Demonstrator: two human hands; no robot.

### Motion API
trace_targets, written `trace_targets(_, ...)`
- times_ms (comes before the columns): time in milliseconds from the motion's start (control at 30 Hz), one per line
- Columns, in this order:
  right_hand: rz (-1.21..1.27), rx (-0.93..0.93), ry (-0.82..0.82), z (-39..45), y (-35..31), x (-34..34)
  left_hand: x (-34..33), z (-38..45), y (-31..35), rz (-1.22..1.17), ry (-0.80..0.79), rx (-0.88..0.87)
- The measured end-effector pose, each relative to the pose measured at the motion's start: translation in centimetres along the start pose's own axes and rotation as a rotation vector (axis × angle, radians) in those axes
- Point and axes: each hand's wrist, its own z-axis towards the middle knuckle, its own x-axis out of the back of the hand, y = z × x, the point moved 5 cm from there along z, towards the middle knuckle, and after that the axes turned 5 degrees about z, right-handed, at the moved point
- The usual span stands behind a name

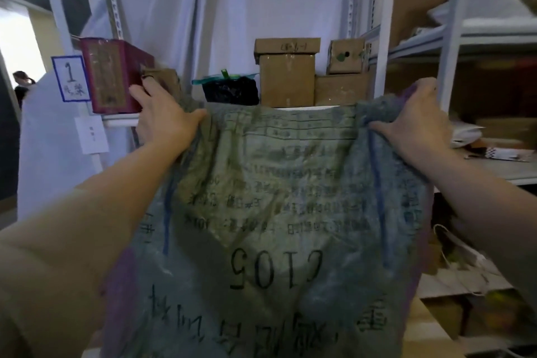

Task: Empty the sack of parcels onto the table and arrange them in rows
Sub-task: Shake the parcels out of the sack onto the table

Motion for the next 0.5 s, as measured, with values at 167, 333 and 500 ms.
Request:
trace_targets(167, 0.099, -0.192, 0.152, 0.4, 0.3, 2.5, 0.5, -1.8, 5.2, -0.033, -0.125, -0.068)
trace_targets(333, 0.582, -0.313, 0.166, 0.9, -2.2, 1.7, -1.7, -5.9, 12.6, -0.259, -0.515, -0.210)
trace_targets(500, 1.037, -0.342, -0.291, -1.0, -6.0, -1.8, -4.8, -7.8, 15.9, -0.605, -0.688, -0.272)
